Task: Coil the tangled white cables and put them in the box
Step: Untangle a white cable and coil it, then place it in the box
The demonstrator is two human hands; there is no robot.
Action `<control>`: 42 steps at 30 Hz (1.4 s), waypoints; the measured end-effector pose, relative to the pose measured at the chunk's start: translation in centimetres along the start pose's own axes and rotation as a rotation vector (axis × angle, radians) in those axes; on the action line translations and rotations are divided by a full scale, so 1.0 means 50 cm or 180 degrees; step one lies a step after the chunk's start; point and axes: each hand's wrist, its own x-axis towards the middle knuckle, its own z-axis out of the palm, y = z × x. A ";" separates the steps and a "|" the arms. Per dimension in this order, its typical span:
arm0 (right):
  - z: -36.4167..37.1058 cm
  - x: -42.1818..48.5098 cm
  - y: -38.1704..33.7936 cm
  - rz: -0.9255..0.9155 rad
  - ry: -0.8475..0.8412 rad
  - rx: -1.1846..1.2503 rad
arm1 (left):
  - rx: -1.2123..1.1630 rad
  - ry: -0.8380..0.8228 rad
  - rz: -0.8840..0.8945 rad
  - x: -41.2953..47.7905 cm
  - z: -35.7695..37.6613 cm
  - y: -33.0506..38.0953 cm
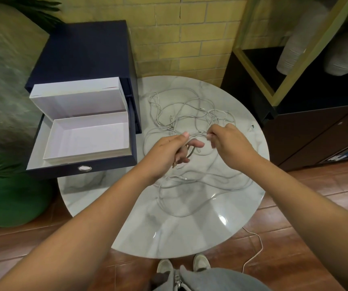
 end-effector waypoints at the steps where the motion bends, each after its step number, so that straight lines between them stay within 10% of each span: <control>1: 0.003 -0.003 0.000 0.0052 0.0001 0.0025 | -0.0095 -0.0012 -0.0012 0.000 0.002 0.000; 10: 0.052 -0.050 -0.046 0.0355 -0.0634 0.0411 | -0.1151 -0.0010 0.0054 0.007 0.025 0.008; 15: 0.054 -0.075 -0.096 0.0490 -0.1421 0.1244 | -0.0432 0.0429 0.0196 0.020 0.029 -0.032; 24: 0.007 -0.064 -0.093 -0.0080 -0.2372 -0.0212 | 0.1511 0.0548 0.0471 0.014 0.042 -0.097; 29: -0.035 -0.057 -0.070 -0.0113 -0.2155 -0.0580 | 0.2705 0.0017 0.0232 0.012 0.003 -0.137; 42: -0.052 -0.035 -0.009 -0.1231 -0.0302 -0.1311 | 0.2684 -0.0432 0.0067 -0.001 -0.019 -0.101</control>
